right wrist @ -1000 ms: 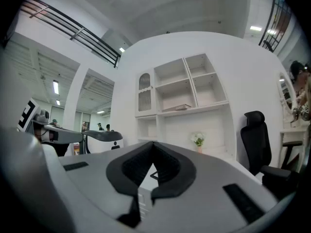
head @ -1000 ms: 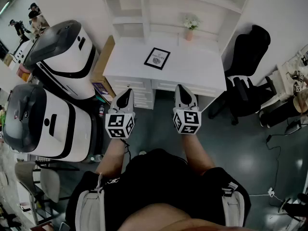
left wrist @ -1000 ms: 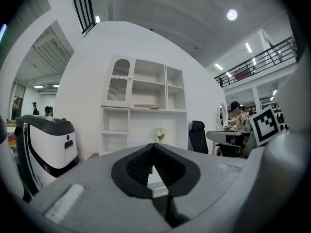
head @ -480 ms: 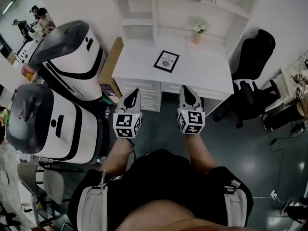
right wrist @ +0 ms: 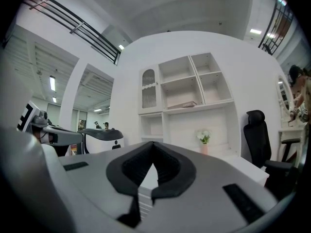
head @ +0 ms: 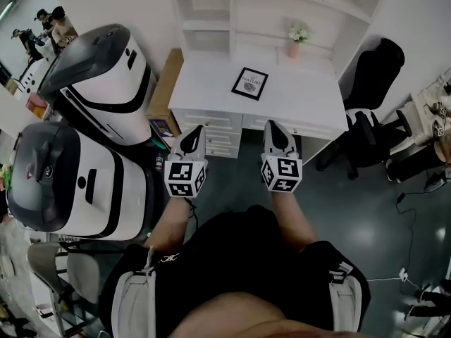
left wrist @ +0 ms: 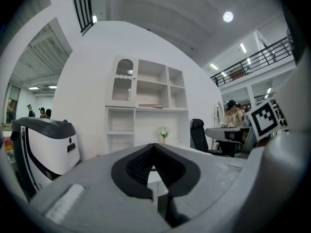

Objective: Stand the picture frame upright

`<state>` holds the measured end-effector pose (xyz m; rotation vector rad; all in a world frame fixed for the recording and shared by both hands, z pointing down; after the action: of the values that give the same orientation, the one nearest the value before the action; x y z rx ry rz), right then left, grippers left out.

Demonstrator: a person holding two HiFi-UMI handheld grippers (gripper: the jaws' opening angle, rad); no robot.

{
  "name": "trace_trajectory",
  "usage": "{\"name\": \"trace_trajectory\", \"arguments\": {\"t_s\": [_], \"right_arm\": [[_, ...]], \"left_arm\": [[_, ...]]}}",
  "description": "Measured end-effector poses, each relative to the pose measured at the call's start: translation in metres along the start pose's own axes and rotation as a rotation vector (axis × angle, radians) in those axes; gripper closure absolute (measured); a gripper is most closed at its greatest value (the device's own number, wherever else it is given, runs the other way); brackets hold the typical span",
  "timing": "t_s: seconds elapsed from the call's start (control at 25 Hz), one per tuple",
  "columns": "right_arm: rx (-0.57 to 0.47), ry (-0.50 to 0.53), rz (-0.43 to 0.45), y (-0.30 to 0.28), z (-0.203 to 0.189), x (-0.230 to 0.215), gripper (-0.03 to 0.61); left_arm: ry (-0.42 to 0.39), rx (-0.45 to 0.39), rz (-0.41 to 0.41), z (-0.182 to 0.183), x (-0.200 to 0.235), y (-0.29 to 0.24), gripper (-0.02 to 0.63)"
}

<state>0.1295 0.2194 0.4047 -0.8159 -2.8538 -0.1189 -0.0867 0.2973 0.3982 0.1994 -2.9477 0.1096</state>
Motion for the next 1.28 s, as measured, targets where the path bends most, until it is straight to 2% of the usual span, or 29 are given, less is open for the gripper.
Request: {"name": "trace_trajectory", "arguments": {"t_s": [0.32, 0.64, 0.88, 1.28], "right_arm": [[0.011, 0.004, -0.025, -0.017, -0.005, 0.004, 0.578], [-0.002, -0.004, -0.034, -0.061, -0.015, -0.014, 0.578], [0.019, -0.008, -0.043, -0.123, -0.029, -0.043, 0.578], [0.014, -0.003, 0.003, -0.251, -0.026, -0.122, 0.578]], "left_arm": [[0.000, 0.002, -0.014, 0.002, 0.021, -0.012, 0.598], [-0.006, 0.023, -0.009, -0.006, 0.037, -0.056, 0.597], [-0.003, 0.044, -0.007, -0.003, 0.052, -0.122, 0.597], [0.011, 0.034, 0.015, 0.034, 0.065, -0.264, 0.598]]}}
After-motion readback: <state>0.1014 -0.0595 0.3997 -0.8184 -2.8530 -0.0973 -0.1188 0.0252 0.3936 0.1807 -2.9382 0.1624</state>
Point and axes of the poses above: the fingertips, and each gripper's own axes: y backward along the fingers, x to its left, z out of its top, the point moved 5 cm from there along y, backward along the fingers, and after that the axes turned 13 degrees about y, right-handed, at the moved point
